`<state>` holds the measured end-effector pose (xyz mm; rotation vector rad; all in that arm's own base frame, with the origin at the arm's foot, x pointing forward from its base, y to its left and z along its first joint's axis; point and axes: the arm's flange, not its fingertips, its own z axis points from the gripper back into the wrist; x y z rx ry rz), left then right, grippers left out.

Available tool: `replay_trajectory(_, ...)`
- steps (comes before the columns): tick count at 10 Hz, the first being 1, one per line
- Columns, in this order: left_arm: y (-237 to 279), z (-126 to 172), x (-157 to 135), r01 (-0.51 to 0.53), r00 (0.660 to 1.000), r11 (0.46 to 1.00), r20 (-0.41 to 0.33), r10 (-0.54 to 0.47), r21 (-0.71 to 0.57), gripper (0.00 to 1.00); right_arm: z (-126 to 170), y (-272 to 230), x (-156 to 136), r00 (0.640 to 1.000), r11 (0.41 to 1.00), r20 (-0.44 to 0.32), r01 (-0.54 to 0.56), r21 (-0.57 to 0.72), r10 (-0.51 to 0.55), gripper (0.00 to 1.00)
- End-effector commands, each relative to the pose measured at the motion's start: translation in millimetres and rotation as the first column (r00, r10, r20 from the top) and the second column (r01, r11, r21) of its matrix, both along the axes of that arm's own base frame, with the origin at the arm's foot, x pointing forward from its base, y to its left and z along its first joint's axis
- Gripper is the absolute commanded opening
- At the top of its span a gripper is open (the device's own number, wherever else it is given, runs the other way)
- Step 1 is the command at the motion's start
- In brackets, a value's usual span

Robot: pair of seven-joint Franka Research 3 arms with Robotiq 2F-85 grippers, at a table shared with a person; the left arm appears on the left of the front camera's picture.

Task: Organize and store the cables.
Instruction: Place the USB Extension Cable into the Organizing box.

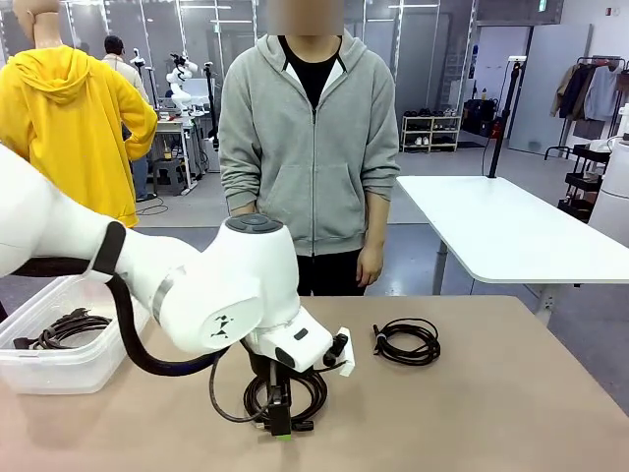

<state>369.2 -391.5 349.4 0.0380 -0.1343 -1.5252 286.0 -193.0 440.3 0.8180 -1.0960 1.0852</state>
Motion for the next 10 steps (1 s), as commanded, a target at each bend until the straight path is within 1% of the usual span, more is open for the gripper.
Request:
replay_trajectory(1,-10.9,-12.0,10.4,-0.042,0.999,0.999,-0.006,0.042,0.023,1.0,1.1,0.1,1.1,1.0,1.0,0.022,0.0,0.009,0.0,1.0)
replay_trajectory(3,-13.1,-19.7,15.5,-0.052,0.998,0.998,-0.016,0.053,0.033,1.0,1.1,0.1,1.1,1.0,1.0,0.022,0.0,0.009,0.0,1.0)
replay_trajectory(4,-14.5,-24.8,19.1,-0.04,0.999,0.999,-0.015,0.041,0.028,1.0,1.1,0.1,1.1,1.0,1.0,0.022,0.0,0.009,0.0,1.0)
replay_trajectory(5,-13.5,-28.8,22.4,-0.022,1.0,0.999,0.002,0.022,0.023,1.0,1.1,0.1,1.1,1.0,1.0,0.022,0.0,0.009,0.0,1.0)
replay_trajectory(6,-12.1,-32.3,25.3,-0.037,0.999,0.999,-0.013,0.037,0.027,1.0,1.1,0.1,1.1,1.0,1.0,0.022,0.0,0.009,0.0,1.0)
replay_trajectory(8,-12.0,-39.3,29.5,-0.032,0.999,0.998,-0.03,0.034,0.045,1.0,1.1,0.1,1.1,1.0,1.0,0.022,0.0,0.009,0.0,1.0)
replay_trajectory(9,-12.2,-40.2,30.6,-0.025,0.999,0.999,-0.03,0.026,0.048,0.67,1.1,0.1,1.1,1.0,1.0,0.022,0.0,0.009,0.0,1.0)
replay_trajectory(10,-11.6,-38.1,30.8,-0.023,0.999,0.999,-0.033,0.025,0.048,0.41,1.1,0.1,1.1,1.0,1.0,0.022,0.0,0.009,0.0,1.0)
